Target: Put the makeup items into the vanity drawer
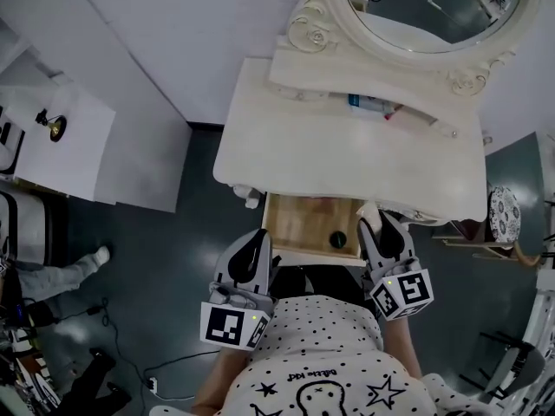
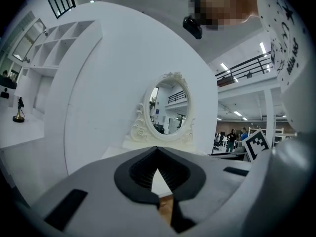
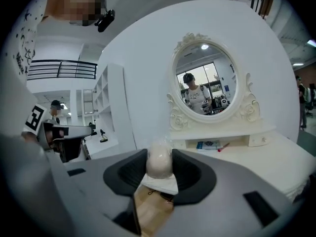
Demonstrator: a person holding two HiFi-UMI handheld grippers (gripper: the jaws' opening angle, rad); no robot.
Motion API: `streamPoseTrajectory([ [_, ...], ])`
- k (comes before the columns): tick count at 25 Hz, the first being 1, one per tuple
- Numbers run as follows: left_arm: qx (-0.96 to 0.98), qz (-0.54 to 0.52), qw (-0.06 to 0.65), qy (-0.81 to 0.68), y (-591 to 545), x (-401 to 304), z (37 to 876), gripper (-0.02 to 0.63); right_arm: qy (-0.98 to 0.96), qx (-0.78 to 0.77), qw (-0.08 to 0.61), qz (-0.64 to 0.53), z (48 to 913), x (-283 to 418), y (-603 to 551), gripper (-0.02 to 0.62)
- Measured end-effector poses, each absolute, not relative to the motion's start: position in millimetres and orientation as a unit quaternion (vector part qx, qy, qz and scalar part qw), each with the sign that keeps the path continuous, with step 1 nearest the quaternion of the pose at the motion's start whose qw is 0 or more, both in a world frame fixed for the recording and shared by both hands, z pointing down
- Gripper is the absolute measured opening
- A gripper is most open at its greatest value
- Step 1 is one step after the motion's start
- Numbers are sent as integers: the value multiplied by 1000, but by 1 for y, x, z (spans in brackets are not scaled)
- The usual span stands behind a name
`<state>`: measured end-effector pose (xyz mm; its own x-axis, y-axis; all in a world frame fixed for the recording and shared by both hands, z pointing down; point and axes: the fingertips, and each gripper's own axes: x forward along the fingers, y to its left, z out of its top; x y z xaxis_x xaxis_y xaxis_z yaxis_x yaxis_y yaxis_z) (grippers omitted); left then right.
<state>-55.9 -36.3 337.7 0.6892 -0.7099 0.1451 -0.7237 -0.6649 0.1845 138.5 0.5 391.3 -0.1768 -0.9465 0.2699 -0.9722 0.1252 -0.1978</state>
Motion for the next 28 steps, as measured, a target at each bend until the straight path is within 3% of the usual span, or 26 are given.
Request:
streamPoseTrajectory([
  [28, 904, 28, 138, -403, -33, -66, 348, -5, -737, 645, 55, 192, 408, 127, 33, 158],
])
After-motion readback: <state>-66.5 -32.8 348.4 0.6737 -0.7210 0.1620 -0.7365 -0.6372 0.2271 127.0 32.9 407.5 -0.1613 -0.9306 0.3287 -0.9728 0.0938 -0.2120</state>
